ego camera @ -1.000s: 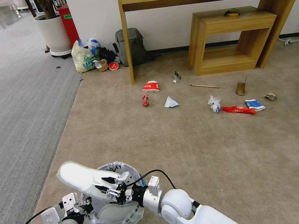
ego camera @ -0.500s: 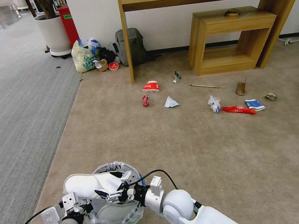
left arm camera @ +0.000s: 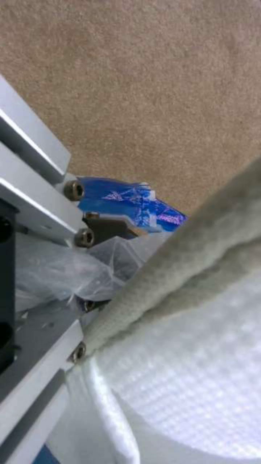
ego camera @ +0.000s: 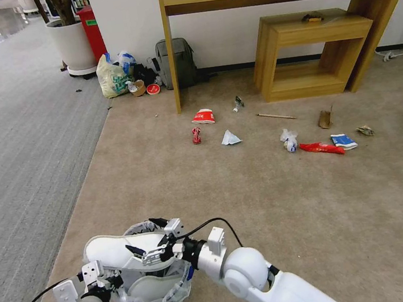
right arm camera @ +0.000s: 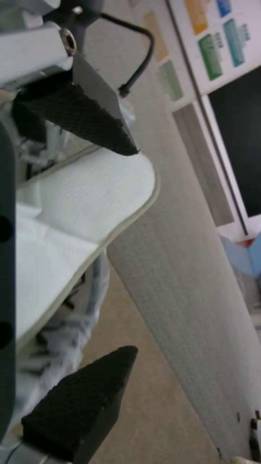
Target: Pick up the trash bin and place the garbage on the floor into it.
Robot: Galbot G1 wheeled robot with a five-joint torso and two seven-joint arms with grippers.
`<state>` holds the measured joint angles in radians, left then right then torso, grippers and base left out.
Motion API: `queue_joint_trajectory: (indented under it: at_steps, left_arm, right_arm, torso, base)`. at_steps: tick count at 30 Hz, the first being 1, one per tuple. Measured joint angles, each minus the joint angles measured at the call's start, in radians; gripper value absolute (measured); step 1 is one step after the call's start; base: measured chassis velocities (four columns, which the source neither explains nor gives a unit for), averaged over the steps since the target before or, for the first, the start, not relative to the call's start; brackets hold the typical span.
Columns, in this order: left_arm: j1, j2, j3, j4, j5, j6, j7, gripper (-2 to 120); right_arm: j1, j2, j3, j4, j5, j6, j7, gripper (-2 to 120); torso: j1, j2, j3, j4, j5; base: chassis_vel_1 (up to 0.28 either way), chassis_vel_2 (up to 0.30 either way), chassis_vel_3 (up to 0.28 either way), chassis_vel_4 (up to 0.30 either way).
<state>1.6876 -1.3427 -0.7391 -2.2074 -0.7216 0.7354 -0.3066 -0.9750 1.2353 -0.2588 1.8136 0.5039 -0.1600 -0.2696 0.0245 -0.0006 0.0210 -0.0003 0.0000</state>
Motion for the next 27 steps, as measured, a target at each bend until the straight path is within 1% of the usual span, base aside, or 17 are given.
queue_joint_trajectory:
  at_steps: [2, 3, 6, 11, 13, 20, 21, 22, 24, 25, 26, 27]
  left_arm:
    - [0.005, -0.001, -0.008, -0.001, 0.003, 0.000, 0.008, 0]
    - [0.005, -0.001, -0.008, -0.001, 0.003, 0.000, 0.008, 0]
    - [0.009, 0.000, -0.017, -0.001, 0.009, 0.000, 0.018, 0]
    - [0.009, 0.000, -0.022, 0.002, 0.033, 0.000, 0.034, 0]
    - [0.010, -0.001, -0.025, 0.004, 0.052, 0.000, 0.052, 0]
    - [0.006, -0.005, -0.022, 0.003, 0.043, 0.000, 0.054, 0]
    - [0.006, -0.007, -0.021, 0.003, 0.036, 0.000, 0.052, 0]
    - [0.006, -0.007, -0.021, 0.003, 0.036, 0.000, 0.052, 0]
    - [0.006, -0.010, -0.021, 0.003, 0.031, 0.000, 0.051, 0]
    - [0.008, -0.011, -0.021, 0.003, 0.028, 0.000, 0.050, 0]
    - [0.010, -0.012, -0.022, 0.003, 0.026, 0.000, 0.050, 0]
    - [0.010, -0.012, -0.022, 0.003, 0.026, 0.000, 0.050, 0]
  right_arm:
    - [0.025, -0.039, 0.012, -0.006, -0.016, 0.005, -0.044, 100]
    - [0.025, -0.039, 0.012, -0.006, -0.016, 0.005, -0.044, 100]
    - [0.047, -0.071, 0.036, -0.008, -0.031, 0.012, -0.073, 100]
    - [0.047, -0.082, 0.062, -0.004, -0.045, 0.015, -0.086, 100]
    - [0.037, -0.097, 0.091, 0.000, -0.067, 0.019, -0.103, 100]
    - [0.007, -0.124, 0.144, 0.017, -0.067, 0.017, -0.104, 100]
    - [-0.010, -0.133, 0.177, 0.025, -0.066, 0.010, -0.097, 100]
    - [-0.010, -0.133, 0.177, 0.025, -0.066, 0.010, -0.097, 100]
    - [-0.029, -0.141, 0.216, 0.034, -0.065, 0.001, -0.078, 100]
    - [-0.056, -0.147, 0.276, 0.043, -0.071, -0.017, -0.051, 100]
    - [-0.076, -0.148, 0.314, 0.047, -0.076, -0.022, -0.040, 100]
    - [-0.076, -0.148, 0.314, 0.047, -0.076, -0.022, -0.040, 100]
  torso:
    - [0.000, 0.000, 0.000, 0.0000, 0.0000]
    - [0.000, 0.000, 0.000, 0.0000, 0.0000]
    - [0.000, 0.000, 0.000, 0.0000, 0.0000]
    - [0.000, 0.000, 0.000, 0.0000, 0.0000]
    - [0.000, 0.000, 0.000, 0.0001, 0.0001]
    - [0.000, 0.000, 0.000, 0.0000, 0.0001]
    - [0.000, 0.000, 0.000, 0.0000, 0.0001]
    - [0.000, 0.000, 0.000, 0.0000, 0.0001]
    - [0.000, 0.000, 0.000, 0.0000, 0.0000]
    - [0.000, 0.000, 0.000, 0.0000, -0.0001]
    - [0.000, 0.000, 0.000, 0.0000, -0.0001]
    - [0.000, 0.000, 0.000, 0.0000, -0.0001]
  base:
    - [0.000, 0.000, 0.000, 0.000]
    - [0.000, 0.000, 0.000, 0.000]
    - [0.000, 0.000, 0.000, 0.000]
    - [0.000, 0.000, 0.000, 0.000]
    - [0.000, 0.000, 0.000, 0.000]
    - [0.000, 0.000, 0.000, 0.000]
    - [0.000, 0.000, 0.000, 0.000]
    - [0.000, 0.000, 0.000, 0.000]
    - [0.000, 0.000, 0.000, 0.000]
    - [0.000, 0.000, 0.000, 0.000]
    - [0.000, 0.000, 0.000, 0.000]
    - [0.000, 0.000, 0.000, 0.000]
